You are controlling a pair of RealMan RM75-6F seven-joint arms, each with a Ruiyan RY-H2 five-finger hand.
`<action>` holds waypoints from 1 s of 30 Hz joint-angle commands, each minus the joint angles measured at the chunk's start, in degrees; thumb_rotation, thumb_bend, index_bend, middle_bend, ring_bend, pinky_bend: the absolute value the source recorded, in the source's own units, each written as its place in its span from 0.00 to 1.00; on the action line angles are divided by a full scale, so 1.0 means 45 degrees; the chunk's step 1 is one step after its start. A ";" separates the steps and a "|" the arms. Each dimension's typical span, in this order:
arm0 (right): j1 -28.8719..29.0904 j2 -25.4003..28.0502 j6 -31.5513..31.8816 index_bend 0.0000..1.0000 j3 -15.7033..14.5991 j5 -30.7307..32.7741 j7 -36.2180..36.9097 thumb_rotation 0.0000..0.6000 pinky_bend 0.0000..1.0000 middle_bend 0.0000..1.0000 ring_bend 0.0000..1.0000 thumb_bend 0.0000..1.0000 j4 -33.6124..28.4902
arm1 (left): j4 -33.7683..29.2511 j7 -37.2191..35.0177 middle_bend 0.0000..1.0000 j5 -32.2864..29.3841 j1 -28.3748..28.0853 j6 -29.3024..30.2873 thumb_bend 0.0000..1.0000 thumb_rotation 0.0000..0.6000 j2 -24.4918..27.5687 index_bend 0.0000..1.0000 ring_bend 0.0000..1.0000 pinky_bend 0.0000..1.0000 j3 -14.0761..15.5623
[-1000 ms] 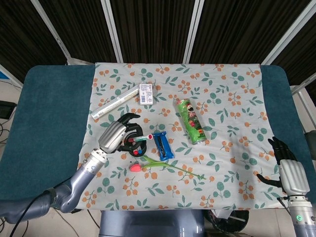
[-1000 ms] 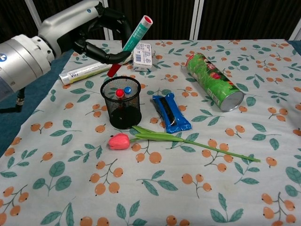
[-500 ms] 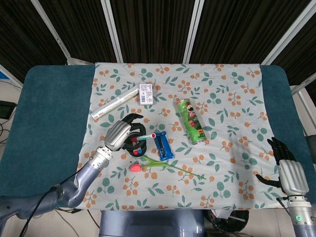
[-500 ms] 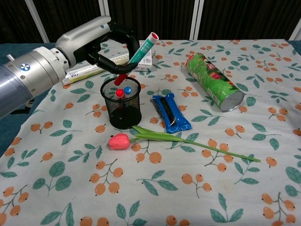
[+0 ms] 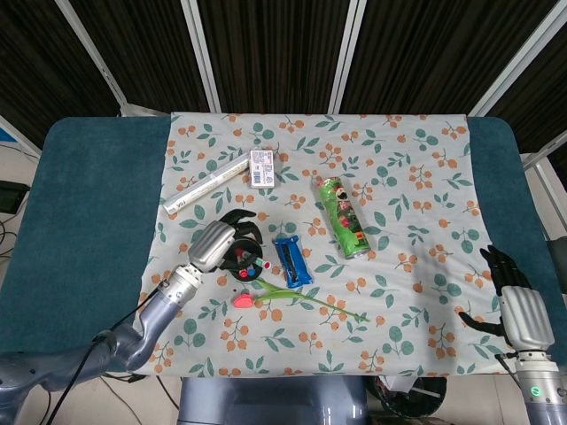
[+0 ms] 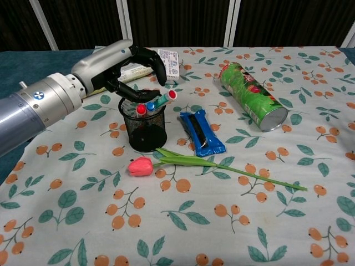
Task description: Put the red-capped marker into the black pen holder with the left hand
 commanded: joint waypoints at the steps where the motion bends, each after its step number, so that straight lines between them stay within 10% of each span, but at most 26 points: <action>1: -0.0004 -0.0009 0.0020 0.01 0.0010 0.0005 -0.0013 1.00 0.18 0.00 0.00 0.18 0.0026 | 0.0163 -0.0278 0.33 0.0008 0.0143 0.0095 0.30 1.00 -0.0042 0.41 0.11 0.13 0.0156; 17: 0.0003 -0.0038 0.0063 0.01 -0.0007 -0.0070 -0.0161 1.00 0.18 0.00 0.00 0.19 0.0066 | -0.1685 -0.0392 0.16 0.0780 0.0948 0.1907 0.25 1.00 0.1775 0.22 0.04 0.08 0.0356; 30: -0.0007 -0.0015 0.0138 0.01 -0.0107 -0.0259 -0.0579 1.00 0.18 0.00 0.00 0.18 0.0137 | -0.6223 0.6846 0.00 -0.0173 0.4534 0.4604 0.14 1.00 0.6270 0.00 0.00 0.00 0.1630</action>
